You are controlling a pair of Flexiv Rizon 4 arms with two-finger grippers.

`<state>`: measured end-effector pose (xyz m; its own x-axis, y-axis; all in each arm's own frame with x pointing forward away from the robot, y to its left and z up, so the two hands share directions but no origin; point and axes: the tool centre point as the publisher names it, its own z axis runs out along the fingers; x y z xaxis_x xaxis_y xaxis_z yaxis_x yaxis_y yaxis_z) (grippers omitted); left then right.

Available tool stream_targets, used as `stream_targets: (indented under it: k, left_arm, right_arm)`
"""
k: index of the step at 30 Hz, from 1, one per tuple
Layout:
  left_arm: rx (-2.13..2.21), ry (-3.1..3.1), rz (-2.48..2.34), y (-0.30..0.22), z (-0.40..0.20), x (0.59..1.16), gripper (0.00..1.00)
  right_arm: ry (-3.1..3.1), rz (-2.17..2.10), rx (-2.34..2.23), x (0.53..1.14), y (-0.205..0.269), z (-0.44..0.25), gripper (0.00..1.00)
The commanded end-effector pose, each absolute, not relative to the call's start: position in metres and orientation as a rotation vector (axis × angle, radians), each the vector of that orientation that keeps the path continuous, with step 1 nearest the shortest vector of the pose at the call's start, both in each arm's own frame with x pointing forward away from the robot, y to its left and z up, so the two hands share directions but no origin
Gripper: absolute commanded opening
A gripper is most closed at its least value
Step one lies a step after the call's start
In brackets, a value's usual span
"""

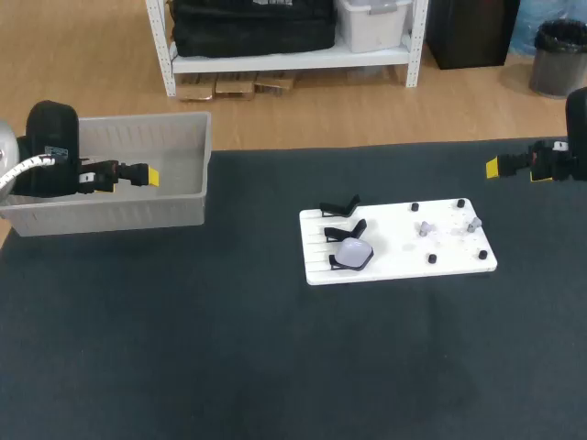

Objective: Pick up each earbud case from the left stands, insert the matching earbuds, close the lid, and place the case in the box.

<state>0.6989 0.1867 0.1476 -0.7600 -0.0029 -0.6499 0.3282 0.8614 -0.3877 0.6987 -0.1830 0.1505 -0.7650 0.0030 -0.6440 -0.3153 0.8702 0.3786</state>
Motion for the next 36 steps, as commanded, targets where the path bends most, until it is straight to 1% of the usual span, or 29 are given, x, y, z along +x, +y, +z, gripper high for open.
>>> stream_targets:
  k: [1,13,14,19,25,28,36]
  left_arm:
    - [0.231,2.374,-0.634,0.185,0.150,0.700,1.00]
    - [0.231,2.374,-0.634,0.185,0.150,0.700,1.00]
    - [0.287,2.290,-0.752,0.183,0.150,0.698,1.00]
    - [0.650,1.795,-1.007,0.178,0.161,0.680,1.00]
    - [1.003,1.543,-0.986,0.161,0.174,0.660,1.00]
    - [1.171,1.518,-0.953,0.151,0.172,0.649,1.00]
    - [1.171,1.518,-0.953,0.151,0.172,0.649,1.00]
  right_arm:
    - [2.373,0.630,-0.228,0.699,-0.184,0.150,1.00]
    - [2.373,0.630,-0.228,0.699,-0.184,0.150,1.00]
    - [2.373,0.630,-0.228,0.699,-0.184,0.150,1.00]
    - [2.373,0.630,-0.228,0.699,-0.184,0.150,1.00]
    - [2.373,0.630,-0.228,0.699,-0.184,0.150,1.00]
    - [2.373,0.630,-0.228,0.699,-0.184,0.150,1.00]
    - [2.373,0.630,-0.228,0.699,-0.184,0.150,1.00]
